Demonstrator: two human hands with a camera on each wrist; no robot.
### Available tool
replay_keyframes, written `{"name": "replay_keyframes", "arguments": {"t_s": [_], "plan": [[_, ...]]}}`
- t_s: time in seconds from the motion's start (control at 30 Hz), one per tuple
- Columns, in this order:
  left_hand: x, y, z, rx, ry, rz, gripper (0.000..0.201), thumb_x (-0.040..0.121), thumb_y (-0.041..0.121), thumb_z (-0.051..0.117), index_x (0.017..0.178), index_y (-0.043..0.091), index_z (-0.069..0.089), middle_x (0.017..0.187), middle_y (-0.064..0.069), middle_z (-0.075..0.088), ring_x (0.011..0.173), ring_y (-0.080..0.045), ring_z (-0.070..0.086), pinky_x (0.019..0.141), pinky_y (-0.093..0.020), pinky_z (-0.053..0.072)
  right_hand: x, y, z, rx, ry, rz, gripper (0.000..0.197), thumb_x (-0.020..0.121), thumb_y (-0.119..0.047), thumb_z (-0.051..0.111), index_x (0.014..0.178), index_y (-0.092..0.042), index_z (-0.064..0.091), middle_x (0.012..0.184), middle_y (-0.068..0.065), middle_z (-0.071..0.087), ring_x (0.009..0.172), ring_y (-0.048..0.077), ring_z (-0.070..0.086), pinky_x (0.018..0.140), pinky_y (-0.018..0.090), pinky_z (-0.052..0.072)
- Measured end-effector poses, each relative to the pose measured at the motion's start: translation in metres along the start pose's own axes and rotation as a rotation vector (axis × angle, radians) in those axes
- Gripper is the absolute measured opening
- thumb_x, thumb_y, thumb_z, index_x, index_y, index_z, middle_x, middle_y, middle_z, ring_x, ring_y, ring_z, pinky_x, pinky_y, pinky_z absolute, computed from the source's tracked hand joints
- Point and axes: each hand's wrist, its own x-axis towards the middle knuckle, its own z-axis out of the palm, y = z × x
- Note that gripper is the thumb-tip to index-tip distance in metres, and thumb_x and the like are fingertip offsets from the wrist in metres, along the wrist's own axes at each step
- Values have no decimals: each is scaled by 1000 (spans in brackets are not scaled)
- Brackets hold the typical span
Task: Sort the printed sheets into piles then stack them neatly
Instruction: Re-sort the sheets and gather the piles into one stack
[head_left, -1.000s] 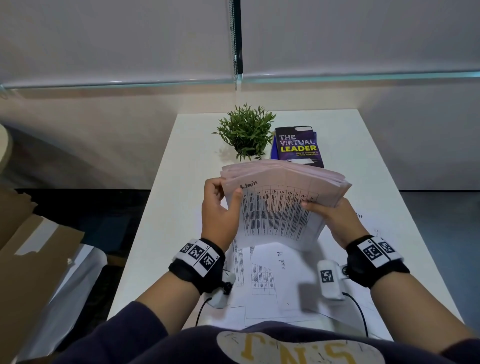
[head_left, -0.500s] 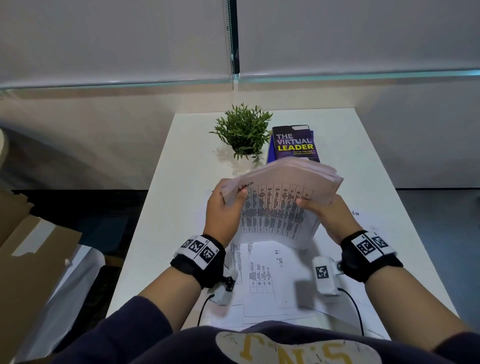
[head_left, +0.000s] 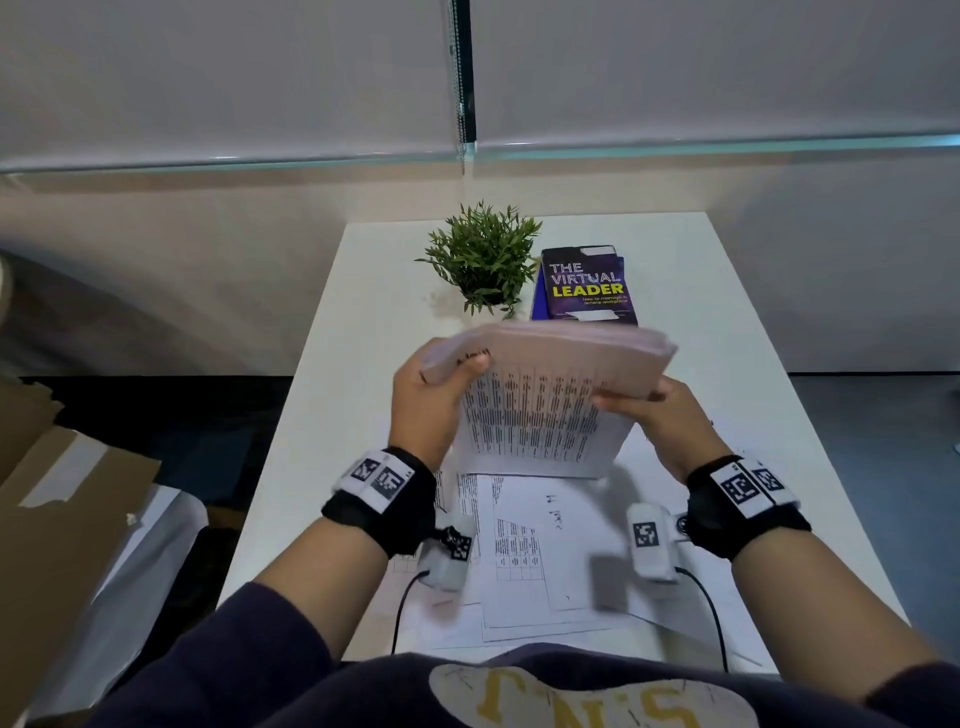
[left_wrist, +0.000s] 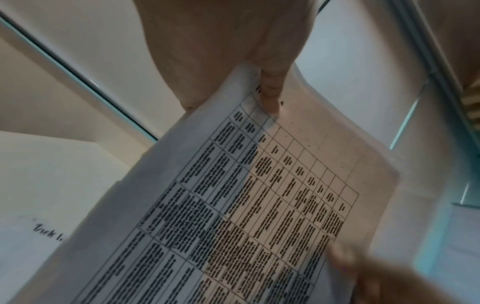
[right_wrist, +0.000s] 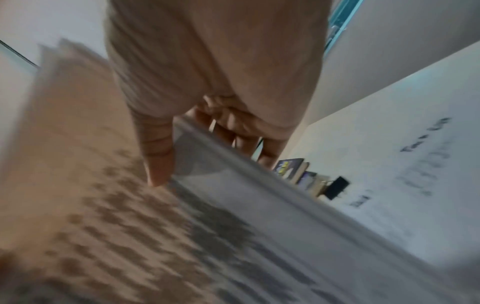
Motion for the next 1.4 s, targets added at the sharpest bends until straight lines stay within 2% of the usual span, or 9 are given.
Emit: {"name": "replay_keyframes", "arguments": {"t_s": [0.2, 0.4, 0.53, 0.67, 0.83, 0.93, 1.07, 1.17, 1.4], "plan": [[30, 42, -16, -472, 182, 20, 21, 86, -6, 65, 104, 3, 67, 94, -7, 75, 88, -17, 71, 75, -28, 55, -11, 42, -40, 102, 103, 174, 28, 66, -10, 83, 90, -4, 69, 80, 6, 75, 79, 24, 69, 82, 36, 56], [28, 29, -5, -612, 89, -184, 30, 86, 2, 66, 115, -1, 63, 108, -16, 71, 102, -23, 70, 88, -35, 57, 2, 36, -45, 463, 217, 217, 16, 88, -17, 68, 78, -13, 58, 61, -3, 56, 65, 9, 57, 67, 21, 49], [30, -3, -25, -286, 38, -237, 36, 76, -2, 64, 110, 7, 64, 98, -11, 72, 86, -24, 67, 74, -30, 56, 2, 26, -67, 404, 225, 145, 17, 85, -17, 71, 76, -9, 59, 59, -6, 59, 65, 8, 58, 62, 16, 49], [21, -35, -40, 222, -208, -249, 43, 77, -16, 61, 111, 9, 67, 92, -10, 76, 79, -19, 72, 69, -32, 60, -4, 33, -84, 149, 186, 112, 66, 57, -40, 90, 112, -9, 69, 115, 4, 73, 107, 20, 68, 91, 34, 52], [10, -72, -52, 474, -190, -217, 27, 70, -9, 73, 93, 5, 68, 87, -7, 71, 78, -18, 66, 74, -28, 50, -15, 46, -77, -150, 133, 154, 30, 80, -13, 77, 108, -5, 71, 110, 11, 74, 103, 25, 67, 90, 36, 52], [-4, -84, -50, 362, -200, -317, 34, 67, -9, 75, 96, 7, 70, 90, -3, 72, 83, -15, 67, 72, -22, 51, -19, 61, -77, -140, 57, 204, 60, 54, -34, 91, 107, -11, 75, 109, 7, 75, 108, 25, 68, 95, 38, 50], [-9, -87, -34, 284, -121, -325, 13, 76, -1, 73, 88, 3, 71, 87, -15, 72, 80, -20, 66, 75, -26, 49, -18, 60, -63, -104, 142, 143, 43, 70, -13, 83, 111, -5, 73, 108, 8, 75, 106, 20, 68, 84, 25, 51], [-2, -77, -34, 201, -69, -278, 8, 78, -1, 71, 85, 1, 72, 88, -18, 72, 88, -29, 69, 85, -34, 50, -15, 52, -63, -64, 161, 118, 60, 58, -35, 90, 108, -6, 75, 105, 10, 76, 102, 21, 70, 76, 23, 55], [-13, -77, -30, 152, -31, -155, 13, 81, 0, 71, 83, 12, 73, 80, -1, 72, 77, -11, 65, 70, -18, 49, -26, 46, -56, -99, 140, 22, 32, 75, 2, 78, 106, -3, 73, 101, 8, 76, 91, 16, 71, 80, 24, 56]]}}
